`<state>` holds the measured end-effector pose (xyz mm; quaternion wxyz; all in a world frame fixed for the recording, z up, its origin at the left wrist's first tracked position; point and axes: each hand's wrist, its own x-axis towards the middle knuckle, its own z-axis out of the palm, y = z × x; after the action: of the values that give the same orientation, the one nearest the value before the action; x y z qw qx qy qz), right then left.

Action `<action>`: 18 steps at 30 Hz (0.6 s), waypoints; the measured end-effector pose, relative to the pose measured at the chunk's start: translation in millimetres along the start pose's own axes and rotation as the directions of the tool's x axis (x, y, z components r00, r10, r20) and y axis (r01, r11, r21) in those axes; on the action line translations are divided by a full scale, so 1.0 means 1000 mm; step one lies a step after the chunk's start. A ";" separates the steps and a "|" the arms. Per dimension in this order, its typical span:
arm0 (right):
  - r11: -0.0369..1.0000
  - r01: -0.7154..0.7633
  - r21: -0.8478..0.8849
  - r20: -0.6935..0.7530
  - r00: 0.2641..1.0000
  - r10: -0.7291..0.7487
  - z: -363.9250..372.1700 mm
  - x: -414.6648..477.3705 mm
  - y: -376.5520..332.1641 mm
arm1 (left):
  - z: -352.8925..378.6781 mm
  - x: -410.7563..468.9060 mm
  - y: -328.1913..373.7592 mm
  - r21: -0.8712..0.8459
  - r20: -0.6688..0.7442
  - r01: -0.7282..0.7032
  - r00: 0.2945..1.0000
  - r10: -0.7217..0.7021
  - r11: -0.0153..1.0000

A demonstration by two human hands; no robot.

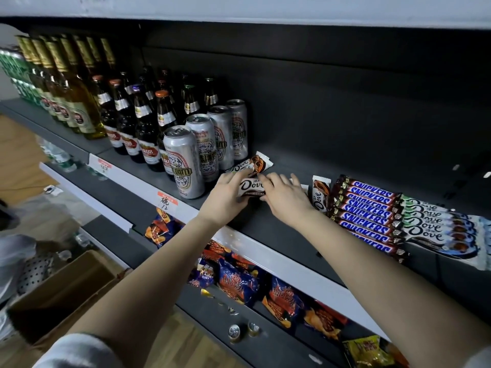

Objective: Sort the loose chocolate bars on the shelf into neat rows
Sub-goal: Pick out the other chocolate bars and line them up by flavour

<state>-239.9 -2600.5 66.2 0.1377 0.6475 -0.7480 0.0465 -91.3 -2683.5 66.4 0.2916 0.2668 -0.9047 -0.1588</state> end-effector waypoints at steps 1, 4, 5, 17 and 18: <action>1.000 -0.005 -0.010 -0.046 0.999 0.004 -0.001 -0.001 0.003 | 0.001 0.003 0.002 0.018 -0.028 0.003 1.000 -0.002 1.000; 0.998 -0.027 -0.064 -0.217 0.976 0.013 -0.003 -0.007 0.018 | 0.006 0.014 0.011 0.060 -0.074 -0.002 0.997 0.006 0.998; 0.997 -0.038 -0.066 -0.255 0.967 0.020 -0.006 -0.011 0.024 | 0.008 0.017 0.016 0.062 -0.094 -0.005 0.996 0.011 0.998; 0.955 -0.255 0.152 -0.240 0.928 0.286 -0.045 -0.130 0.176 | 0.088 0.068 0.152 -0.064 -0.028 -0.165 0.986 0.163 0.984; 0.943 -0.294 0.158 -0.238 0.915 0.325 -0.047 -0.141 0.186 | 0.096 0.071 0.166 -0.073 -0.019 -0.186 0.982 0.186 0.980</action>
<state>-398.6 -2424.6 93.5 0.1869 0.5162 -0.8123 0.1969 -263.3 -2577.7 96.5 0.3203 0.1710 -0.9174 -0.1629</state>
